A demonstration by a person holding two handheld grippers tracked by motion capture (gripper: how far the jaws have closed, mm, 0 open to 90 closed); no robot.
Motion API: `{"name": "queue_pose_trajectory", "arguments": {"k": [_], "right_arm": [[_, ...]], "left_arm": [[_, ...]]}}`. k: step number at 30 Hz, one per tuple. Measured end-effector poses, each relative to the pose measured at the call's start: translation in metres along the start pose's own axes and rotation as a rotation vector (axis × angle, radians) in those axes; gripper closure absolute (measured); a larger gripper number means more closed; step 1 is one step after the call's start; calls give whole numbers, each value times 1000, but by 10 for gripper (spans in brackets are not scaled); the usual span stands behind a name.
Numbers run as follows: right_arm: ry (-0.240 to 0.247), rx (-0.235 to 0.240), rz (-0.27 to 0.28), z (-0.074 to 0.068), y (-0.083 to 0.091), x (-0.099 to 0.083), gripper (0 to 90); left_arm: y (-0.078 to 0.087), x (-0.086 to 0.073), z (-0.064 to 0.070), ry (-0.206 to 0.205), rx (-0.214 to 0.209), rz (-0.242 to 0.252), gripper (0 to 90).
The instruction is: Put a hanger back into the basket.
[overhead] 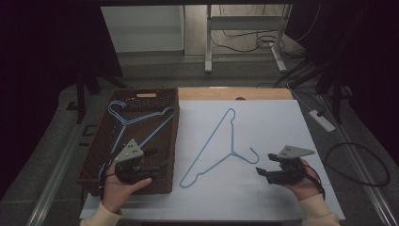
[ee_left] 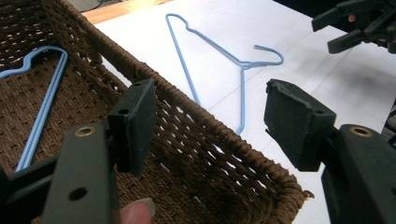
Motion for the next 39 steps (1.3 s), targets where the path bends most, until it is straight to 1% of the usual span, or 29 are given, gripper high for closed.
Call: {"name": "queue_pose_trajectory", "arguments": {"k": [1, 2, 5, 8, 9, 10, 11, 12, 13, 14, 15, 16, 17, 18, 19, 21, 23, 24, 25, 26, 27, 28, 30, 31, 32, 35, 36, 37, 39], "right_arm": [[0, 0, 0, 0, 0, 0, 282], [13, 5, -22, -2, -4, 5, 300], [44, 10, -61, -5, -14, 14, 322], [73, 30, -117, -9, -27, 24, 337], [73, 30, -117, -9, -27, 24, 337], [88, 53, -161, -10, -40, 32, 357], [88, 53, -161, -10, -40, 32, 357], [93, 59, -182, -10, -45, 34, 360], [105, 64, -210, -10, -53, 38, 370], [129, 73, -249, -10, -63, 42, 378], [129, 73, -249, -10, -63, 42, 378], [147, 69, -286, -9, -74, 47, 390], [150, 71, -302, -8, -78, 49, 393], [150, 71, -302, -8, -78, 49, 393], [163, 67, -333, -8, -86, 53, 415], [173, 77, -365, -8, -92, 56, 439], [198, 74, -404, -9, -99, 58, 466], [212, 76, -420, -10, -102, 59, 484], [212, 76, -420, -10, -102, 59, 484], [233, 76, -454, -12, -106, 60, 525], [244, 73, -469, -12, -108, 60, 543], [253, 68, -483, -13, -109, 61, 550], [267, 61, -504, -14, -111, 64, 596], [275, 62, -515, -14, -112, 66, 615], [296, 65, -529, -15, -113, 68, 637], [319, 67, -572, -18, -116, 72, 694], [319, 67, -572, -18, -116, 72, 694], [324, 67, -587, -19, -118, 74, 716], [316, 64, -621, -20, -120, 77, 785]], "left_arm": [[0, 0, 0, 0, 0, 0, 350], [0, 0, 0, -1, -2, -1, 350], [1, 0, 0, -3, -5, 0, 350], [2, -1, 1, -3, -7, 0, 349], [2, -1, 1, -3, -7, 0, 349], [2, -1, 1, -3, -6, 0, 349], [2, -1, 1, -3, -6, 0, 349], [2, -1, 1, -4, -6, 0, 349], [2, -1, 1, -4, -7, 0, 349], [1, -1, 1, -5, -9, -1, 349], [1, -1, 1, -5, -9, -1, 349], [1, -1, 1, -6, -10, -2, 349], [1, -1, 1, -6, -10, -4, 349], [1, -1, 1, -6, -10, -4, 349], [0, -1, 1, -7, -11, -5, 349], [0, -1, 1, -7, -11, -6, 349], [0, -1, 1, -7, -11, -6, 349], [0, -1, 1, -7, -11, -6, 349], [0, -1, 1, -8, -11, -7, 349], [0, -1, 1, -8, -11, -7, 349], [0, -1, 2, -10, -12, -7, 349], [0, -1, 2, -11, -13, -8, 350], [0, -1, 2, -12, -14, -9, 350], [0, -1, 2, -13, -14, -10, 351], [0, -1, 3, -13, -14, -10, 351], [-1, -1, 3, -17, -14, -11, 352], [-1, -1, 3, -17, -14, -11, 352], [-1, -1, 4, -17, -14, -10, 352], [-2, -1, 4, -17, -15, -11, 352]]}}
Point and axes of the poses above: each handheld gripper's, and its own axes: y roughly backward along the jaws, x roughly out of its top, z roughly to its right, the point moved 1 cm from there along -y, roughly forward along the jaws, and after that the axes turned 13 degrees about -x, right-handed, at the moved point
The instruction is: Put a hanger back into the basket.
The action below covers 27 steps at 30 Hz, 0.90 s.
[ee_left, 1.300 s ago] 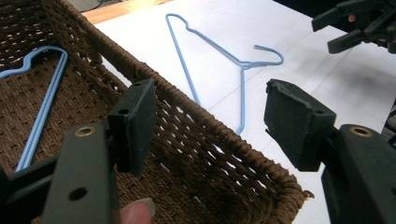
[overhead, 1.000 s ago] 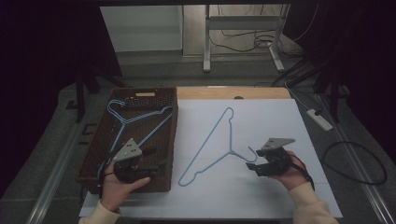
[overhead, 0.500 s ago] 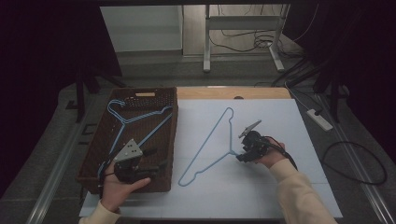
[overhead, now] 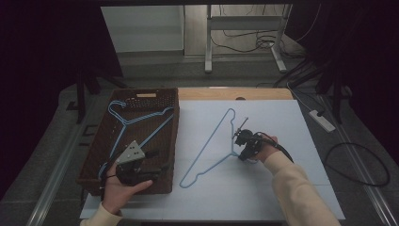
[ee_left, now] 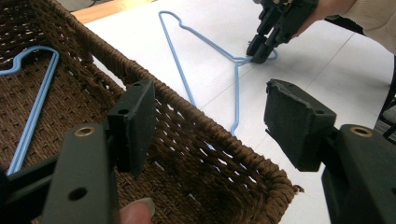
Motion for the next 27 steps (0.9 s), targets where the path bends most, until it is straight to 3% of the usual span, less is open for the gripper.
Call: {"name": "queue_pose_trajectory", "arguments": {"k": [1, 8, 13, 27], "right_arm": [[2, -3, -11, 0, 0, 1, 840], [33, -46, -13, -7, 2, 2, 860], [23, -2, -14, -11, 11, -5, 860], [0, 8, 20, -16, 27, -24, 859]], "left_arm": [[0, 0, 0, -1, 0, -3, 352], [-3, 1, 4, -13, -5, -10, 352], [-7, 3, 9, -35, -4, -24, 352], [-23, 9, 23, -54, -39, -53, 351]]}}
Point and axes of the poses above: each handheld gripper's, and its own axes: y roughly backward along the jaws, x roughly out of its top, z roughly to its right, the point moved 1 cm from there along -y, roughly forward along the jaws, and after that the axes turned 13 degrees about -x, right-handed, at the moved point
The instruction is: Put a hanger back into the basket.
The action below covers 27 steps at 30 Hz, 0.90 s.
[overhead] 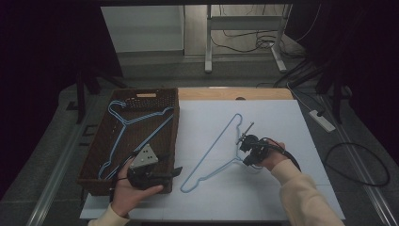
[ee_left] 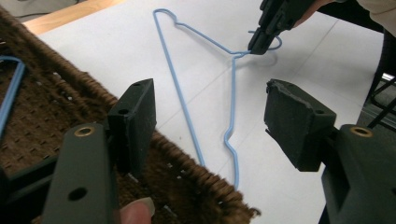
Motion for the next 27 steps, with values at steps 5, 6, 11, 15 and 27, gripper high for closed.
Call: {"name": "queue_pose_trajectory", "arguments": {"k": [5, 6, 11, 15, 27], "right_arm": [[-6, 9, 6, 0, 3, 0, 859], [-8, 11, 10, 0, 4, 0, 859], [-10, 12, 14, 0, 6, -1, 859], [-11, 11, 14, -1, 7, -1, 859], [-4, 11, 7, -2, 9, -2, 859]], "left_arm": [[-10, 3, 5, -7, -18, -15, 350], [-12, 4, 6, -10, -22, -18, 350], [-26, 9, 10, -13, -39, -43, 348], [-37, 13, 13, -17, -54, -56, 345], [-89, 18, 28, -28, -70, -120, 337]]}}
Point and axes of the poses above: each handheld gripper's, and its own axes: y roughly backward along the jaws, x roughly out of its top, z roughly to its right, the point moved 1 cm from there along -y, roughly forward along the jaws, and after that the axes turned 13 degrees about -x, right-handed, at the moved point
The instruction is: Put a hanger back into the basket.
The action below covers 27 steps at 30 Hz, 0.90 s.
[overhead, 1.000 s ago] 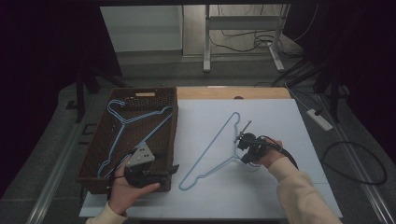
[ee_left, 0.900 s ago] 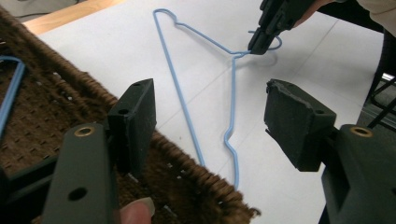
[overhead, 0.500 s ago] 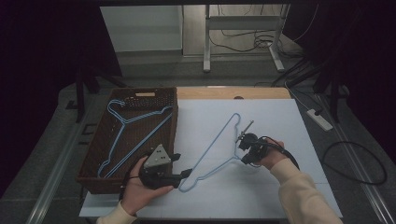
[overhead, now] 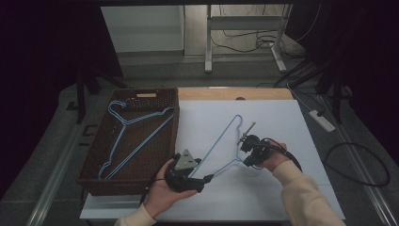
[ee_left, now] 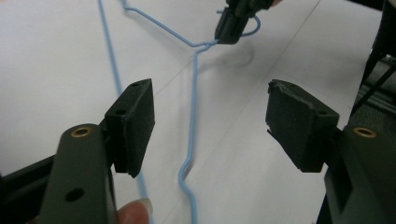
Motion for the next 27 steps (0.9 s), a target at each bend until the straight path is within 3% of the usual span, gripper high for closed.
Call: {"name": "queue_pose_trajectory", "arguments": {"k": [7, 13, 16, 27], "right_arm": [[4, 3, -5, 0, 2, -2, 859], [4, -2, -4, 0, 4, -4, 859], [10, -1, -4, -1, 4, -4, 859], [16, -1, -5, -3, 8, -3, 859]], "left_arm": [[-34, 4, 2, -12, -25, -61, 338], [-56, 6, -6, 12, -23, -107, 341], [-66, 5, -12, 35, -17, -121, 351], [-85, 2, -30, 61, 2, -169, 427]]}}
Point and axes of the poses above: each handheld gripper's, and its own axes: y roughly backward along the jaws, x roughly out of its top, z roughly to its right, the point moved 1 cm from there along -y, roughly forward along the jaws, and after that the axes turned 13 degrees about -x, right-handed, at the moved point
